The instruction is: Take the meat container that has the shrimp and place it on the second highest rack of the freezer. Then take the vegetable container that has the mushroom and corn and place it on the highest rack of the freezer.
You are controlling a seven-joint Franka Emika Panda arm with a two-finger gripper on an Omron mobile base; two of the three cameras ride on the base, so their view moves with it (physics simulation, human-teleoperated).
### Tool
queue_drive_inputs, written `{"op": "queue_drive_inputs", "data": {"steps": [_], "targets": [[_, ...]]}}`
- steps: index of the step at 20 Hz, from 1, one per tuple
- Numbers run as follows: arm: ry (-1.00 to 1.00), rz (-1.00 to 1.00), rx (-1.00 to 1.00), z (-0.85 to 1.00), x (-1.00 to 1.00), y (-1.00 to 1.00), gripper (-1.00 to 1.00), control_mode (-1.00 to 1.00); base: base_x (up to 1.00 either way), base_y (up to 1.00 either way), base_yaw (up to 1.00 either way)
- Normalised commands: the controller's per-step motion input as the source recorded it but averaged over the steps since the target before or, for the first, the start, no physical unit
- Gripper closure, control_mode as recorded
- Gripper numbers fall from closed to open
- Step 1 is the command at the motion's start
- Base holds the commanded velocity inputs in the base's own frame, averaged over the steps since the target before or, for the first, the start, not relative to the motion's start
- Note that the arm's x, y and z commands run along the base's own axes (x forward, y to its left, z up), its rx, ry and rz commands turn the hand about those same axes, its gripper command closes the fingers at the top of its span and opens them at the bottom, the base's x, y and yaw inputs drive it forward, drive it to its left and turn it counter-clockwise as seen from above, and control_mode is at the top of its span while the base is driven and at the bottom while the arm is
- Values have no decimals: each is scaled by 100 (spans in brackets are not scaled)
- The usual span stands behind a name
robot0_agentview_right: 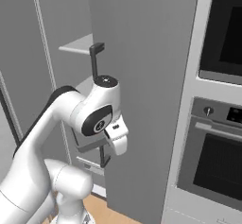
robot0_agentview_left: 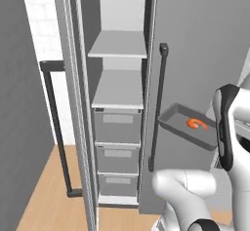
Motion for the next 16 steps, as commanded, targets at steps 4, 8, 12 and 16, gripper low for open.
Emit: {"op": "queue_drive_inputs", "data": {"steps": [4, 8, 12, 16], "targets": [[0, 0, 0, 0, 0, 0, 100, 100, 63, 39, 0], [0, 0, 0, 0, 0, 0, 100, 100, 37, 46, 0], [0, 0, 0, 0, 0, 0, 100, 100, 2, 45, -3], [0, 0, 0, 0, 0, 0, 100, 100, 13, 46, -10]]}}
